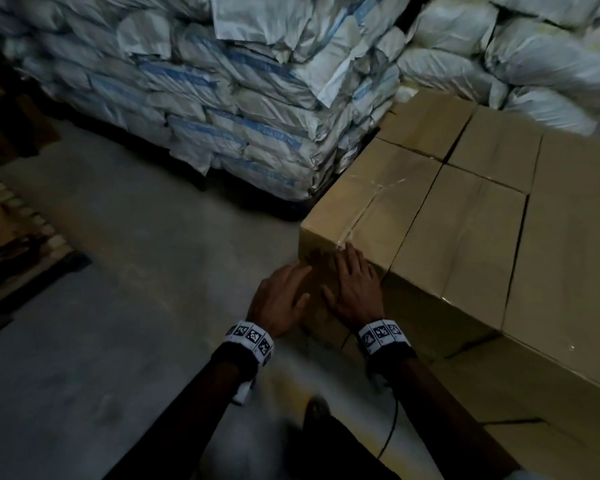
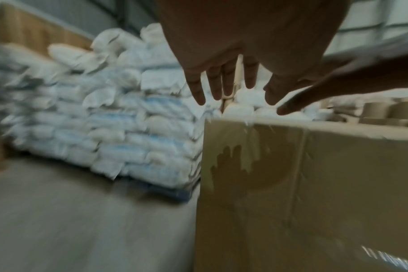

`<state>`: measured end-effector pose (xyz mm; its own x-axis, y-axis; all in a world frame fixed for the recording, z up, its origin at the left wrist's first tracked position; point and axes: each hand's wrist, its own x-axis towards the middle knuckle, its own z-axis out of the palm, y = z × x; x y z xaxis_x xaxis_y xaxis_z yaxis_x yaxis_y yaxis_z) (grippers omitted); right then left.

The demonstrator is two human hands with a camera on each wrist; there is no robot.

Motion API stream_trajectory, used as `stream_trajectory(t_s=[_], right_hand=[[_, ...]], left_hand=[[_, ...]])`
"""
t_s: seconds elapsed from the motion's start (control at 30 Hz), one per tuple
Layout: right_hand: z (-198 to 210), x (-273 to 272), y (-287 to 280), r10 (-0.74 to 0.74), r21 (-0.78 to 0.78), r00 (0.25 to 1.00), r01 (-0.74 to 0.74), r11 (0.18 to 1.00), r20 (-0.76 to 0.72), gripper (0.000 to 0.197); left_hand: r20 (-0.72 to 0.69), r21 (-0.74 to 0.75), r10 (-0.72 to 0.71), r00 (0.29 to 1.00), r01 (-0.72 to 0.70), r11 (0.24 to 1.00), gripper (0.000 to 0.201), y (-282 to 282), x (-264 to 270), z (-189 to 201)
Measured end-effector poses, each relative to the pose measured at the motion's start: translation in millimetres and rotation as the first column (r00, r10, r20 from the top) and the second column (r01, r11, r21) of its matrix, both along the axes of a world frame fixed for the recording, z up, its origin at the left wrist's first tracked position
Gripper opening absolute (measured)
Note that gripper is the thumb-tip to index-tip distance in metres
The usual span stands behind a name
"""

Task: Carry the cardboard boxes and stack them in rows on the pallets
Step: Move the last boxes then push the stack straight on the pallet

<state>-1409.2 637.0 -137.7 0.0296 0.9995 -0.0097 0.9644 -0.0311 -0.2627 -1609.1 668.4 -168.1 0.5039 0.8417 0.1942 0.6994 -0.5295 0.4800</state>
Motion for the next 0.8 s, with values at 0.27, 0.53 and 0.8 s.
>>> stream_trajectory(t_s=[0.27,0.53,0.8], right_hand=[[41.1,-0.6,137.1,-0.085,0.17,0.983,0.113,0.979,-0.165,0.09],[68.6,18.3,286.8,-0.318,0.032,0.877,0.353,0.935,-0.359,0.089],[61.5,11.6,383.2,-0.465,-0.023,0.798,0.495,0.869,-0.384,0.088]], left_hand=[[-0.014,-0.008,-0.158,0.987,0.157,0.988,0.069,124.8,13.6,35.0],[0.028,-0.045,-0.213,0.977,0.214,0.976,0.07,308.2,14.3,48.1],[0.13,-0.193,-0.333,0.934,0.353,0.916,0.059,451.6,42.9,27.6]])
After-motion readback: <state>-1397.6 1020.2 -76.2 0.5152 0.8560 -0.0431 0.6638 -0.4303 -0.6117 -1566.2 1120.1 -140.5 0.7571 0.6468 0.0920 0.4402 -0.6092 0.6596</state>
